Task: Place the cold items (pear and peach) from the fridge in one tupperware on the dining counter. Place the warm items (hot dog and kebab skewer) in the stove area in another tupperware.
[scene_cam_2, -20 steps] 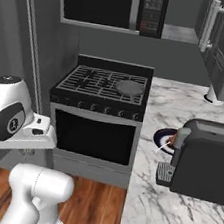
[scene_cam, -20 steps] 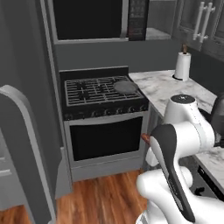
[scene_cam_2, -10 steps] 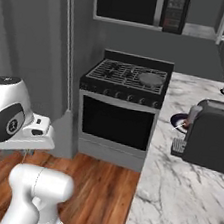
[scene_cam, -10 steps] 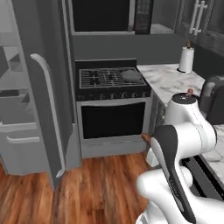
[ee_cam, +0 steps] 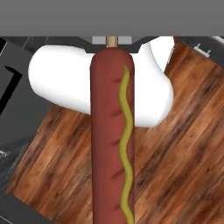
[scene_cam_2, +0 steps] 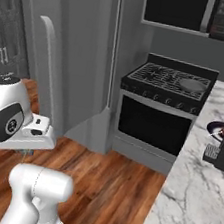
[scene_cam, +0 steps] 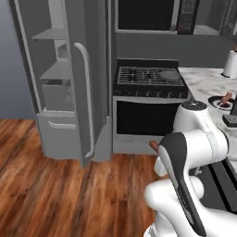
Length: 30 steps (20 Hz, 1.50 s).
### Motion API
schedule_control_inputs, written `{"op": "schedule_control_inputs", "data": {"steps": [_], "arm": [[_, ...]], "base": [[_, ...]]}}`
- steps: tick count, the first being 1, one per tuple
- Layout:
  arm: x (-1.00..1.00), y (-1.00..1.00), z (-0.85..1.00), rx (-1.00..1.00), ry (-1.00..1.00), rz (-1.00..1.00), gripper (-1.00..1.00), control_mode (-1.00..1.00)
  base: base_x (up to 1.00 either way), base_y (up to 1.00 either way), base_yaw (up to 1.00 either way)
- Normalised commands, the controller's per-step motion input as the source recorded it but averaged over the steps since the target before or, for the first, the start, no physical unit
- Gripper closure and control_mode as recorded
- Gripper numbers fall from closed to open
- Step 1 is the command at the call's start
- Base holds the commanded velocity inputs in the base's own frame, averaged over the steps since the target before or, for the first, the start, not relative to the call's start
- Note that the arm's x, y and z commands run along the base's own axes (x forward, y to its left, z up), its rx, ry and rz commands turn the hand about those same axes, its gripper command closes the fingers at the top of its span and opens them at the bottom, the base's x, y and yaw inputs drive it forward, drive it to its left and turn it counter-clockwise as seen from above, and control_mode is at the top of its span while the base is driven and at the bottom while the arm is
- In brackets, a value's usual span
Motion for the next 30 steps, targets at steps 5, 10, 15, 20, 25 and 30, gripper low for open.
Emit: {"op": "schedule_control_inputs", "data": {"steps": [5,10,15,20,25,30], "arm": [[0.00,0.00,0.00,0.00,0.00,0.00,1.00,1.00],[0.00,0.00,0.00,0.00,0.00,0.00,1.00,1.00],[0.00,0.00,0.00,0.00,0.00,0.00,1.00,1.00],[0.00,0.00,0.00,0.00,0.00,0.00,1.00,1.00],[0.00,0.00,0.00,0.00,0.00,0.00,1.00,1.00],[0.00,0.00,0.00,0.00,0.00,0.00,1.00,1.00]], "base": [[-0.52,0.36,0.46],[-0.55,0.28,0.45],[-0.28,0.66,0.44],[-0.31,0.89,0.40],[-0.14,0.82,0.39],[0.34,0.45,0.46]]}}
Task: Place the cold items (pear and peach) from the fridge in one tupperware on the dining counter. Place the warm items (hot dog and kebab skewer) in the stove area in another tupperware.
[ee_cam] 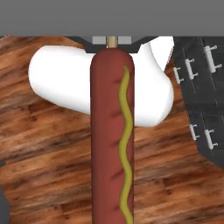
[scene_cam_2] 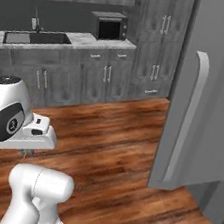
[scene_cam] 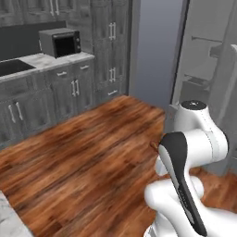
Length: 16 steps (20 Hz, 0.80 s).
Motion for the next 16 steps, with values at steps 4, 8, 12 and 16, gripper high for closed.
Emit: {"op": "schedule_control_inputs", "data": {"steps": [4,8,12,16], "arm": [[0.00,0.00,0.00,0.00,0.00,0.00,1.00,1.00],[0.00,0.00,0.00,0.00,0.00,0.00,1.00,1.00],[0.00,0.00,0.00,0.00,0.00,0.00,1.00,1.00],[0.00,0.00,0.00,0.00,0.00,0.00,1.00,1.00]], "base": [[0.71,0.33,0.50],[1.00,0.06,0.38],[1.00,0.01,0.06],[1.00,0.24,0.00]]}}
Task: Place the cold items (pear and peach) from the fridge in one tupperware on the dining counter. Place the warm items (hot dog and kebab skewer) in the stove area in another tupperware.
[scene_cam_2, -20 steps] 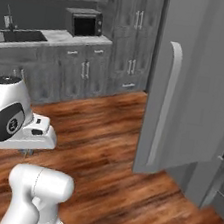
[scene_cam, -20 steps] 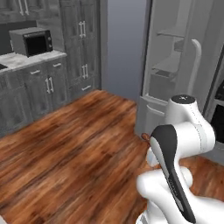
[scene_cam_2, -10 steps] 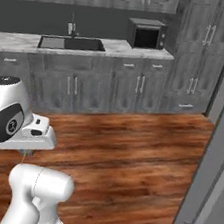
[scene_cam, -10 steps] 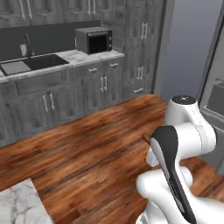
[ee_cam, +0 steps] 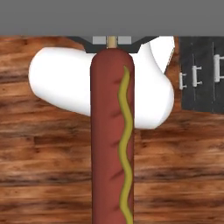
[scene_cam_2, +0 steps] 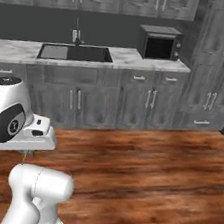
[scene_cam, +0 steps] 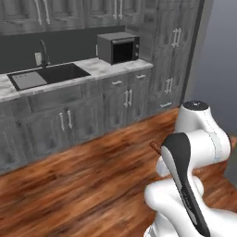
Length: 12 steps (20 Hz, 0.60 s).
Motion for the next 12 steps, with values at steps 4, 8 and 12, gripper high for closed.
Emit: {"op": "schedule_control_inputs", "data": {"steps": [4,8,12], "arm": [[0.00,0.00,0.00,0.00,0.00,0.00,1.00,1.00],[0.00,0.00,0.00,0.00,0.00,0.00,1.00,1.00],[0.00,0.00,0.00,0.00,0.00,0.00,1.00,1.00]], "base": [[1.00,0.33,0.02],[1.00,0.23,0.23],[1.00,0.01,0.48]]}}
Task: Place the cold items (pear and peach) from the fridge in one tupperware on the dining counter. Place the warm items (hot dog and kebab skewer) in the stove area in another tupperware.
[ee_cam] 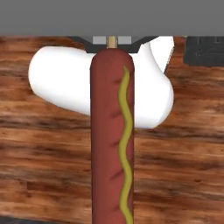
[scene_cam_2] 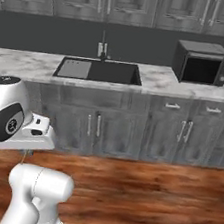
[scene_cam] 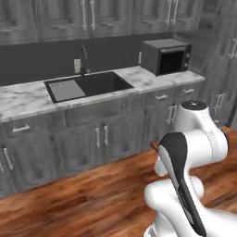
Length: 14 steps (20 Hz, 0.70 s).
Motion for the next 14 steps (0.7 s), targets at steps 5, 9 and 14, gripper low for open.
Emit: {"op": "schedule_control_inputs", "data": {"steps": [5,9,14], "arm": [[0.00,0.00,0.00,0.00,0.00,0.00,1.00,1.00],[0.00,0.00,0.00,0.00,0.00,0.00,1.00,1.00],[0.00,0.00,0.00,0.00,0.00,0.00,1.00,1.00]], "base": [[1.00,-0.14,0.66],[0.97,-0.14,0.76],[0.87,-0.07,0.85]]}}
